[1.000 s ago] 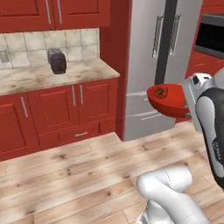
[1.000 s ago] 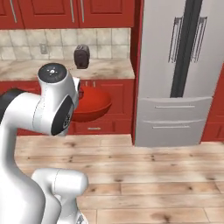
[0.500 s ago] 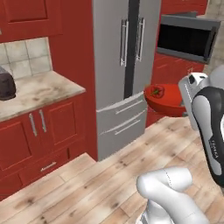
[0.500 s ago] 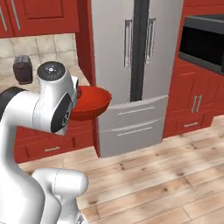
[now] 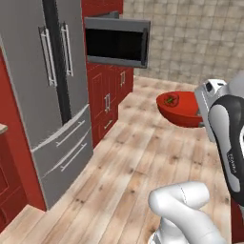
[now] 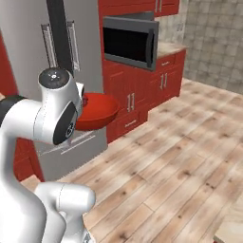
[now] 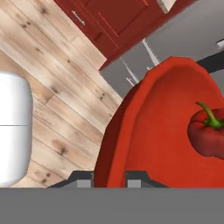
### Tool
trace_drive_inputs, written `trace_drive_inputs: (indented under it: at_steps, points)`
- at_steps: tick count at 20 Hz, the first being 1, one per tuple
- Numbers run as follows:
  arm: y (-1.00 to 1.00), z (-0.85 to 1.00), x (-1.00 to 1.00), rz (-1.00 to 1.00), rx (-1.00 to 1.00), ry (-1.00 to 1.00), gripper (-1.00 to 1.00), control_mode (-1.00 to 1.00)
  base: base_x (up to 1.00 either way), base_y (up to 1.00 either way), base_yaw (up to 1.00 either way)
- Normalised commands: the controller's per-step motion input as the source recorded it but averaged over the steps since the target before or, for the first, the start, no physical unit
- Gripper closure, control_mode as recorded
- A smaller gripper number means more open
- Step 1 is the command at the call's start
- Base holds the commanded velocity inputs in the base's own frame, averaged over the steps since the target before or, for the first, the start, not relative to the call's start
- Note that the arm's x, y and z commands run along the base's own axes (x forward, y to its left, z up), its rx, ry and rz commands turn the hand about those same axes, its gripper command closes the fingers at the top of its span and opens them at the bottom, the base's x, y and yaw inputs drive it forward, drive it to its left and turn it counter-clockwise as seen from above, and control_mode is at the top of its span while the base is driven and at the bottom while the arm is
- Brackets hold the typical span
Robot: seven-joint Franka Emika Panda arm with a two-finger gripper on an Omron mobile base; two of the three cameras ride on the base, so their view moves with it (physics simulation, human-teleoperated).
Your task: Pick the bell pepper from the sink and place it in the bowl. Then pick the bowl and place it in the microwave. Then close the microwave door and press the start button.
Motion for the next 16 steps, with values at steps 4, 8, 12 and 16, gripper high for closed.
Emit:
trace_drive_inputs:
  at_steps: [4, 8, 12, 16]
  points:
    - [0.0, 0.0, 0.0, 0.0, 0.0, 0.0, 1.0, 1.0, 0.87, -0.19, -0.58]
    - [0.0, 0.0, 0.0, 0.0, 0.0, 0.0, 1.0, 1.0, 1.0, 0.0, -0.42]
    - [0.0, 0.0, 0.0, 0.0, 0.0, 0.0, 1.0, 1.0, 1.0, -0.17, -0.35]
    - [0.0, 0.0, 0.0, 0.0, 0.0, 0.0, 1.0, 1.0, 1.0, -0.09, -0.21]
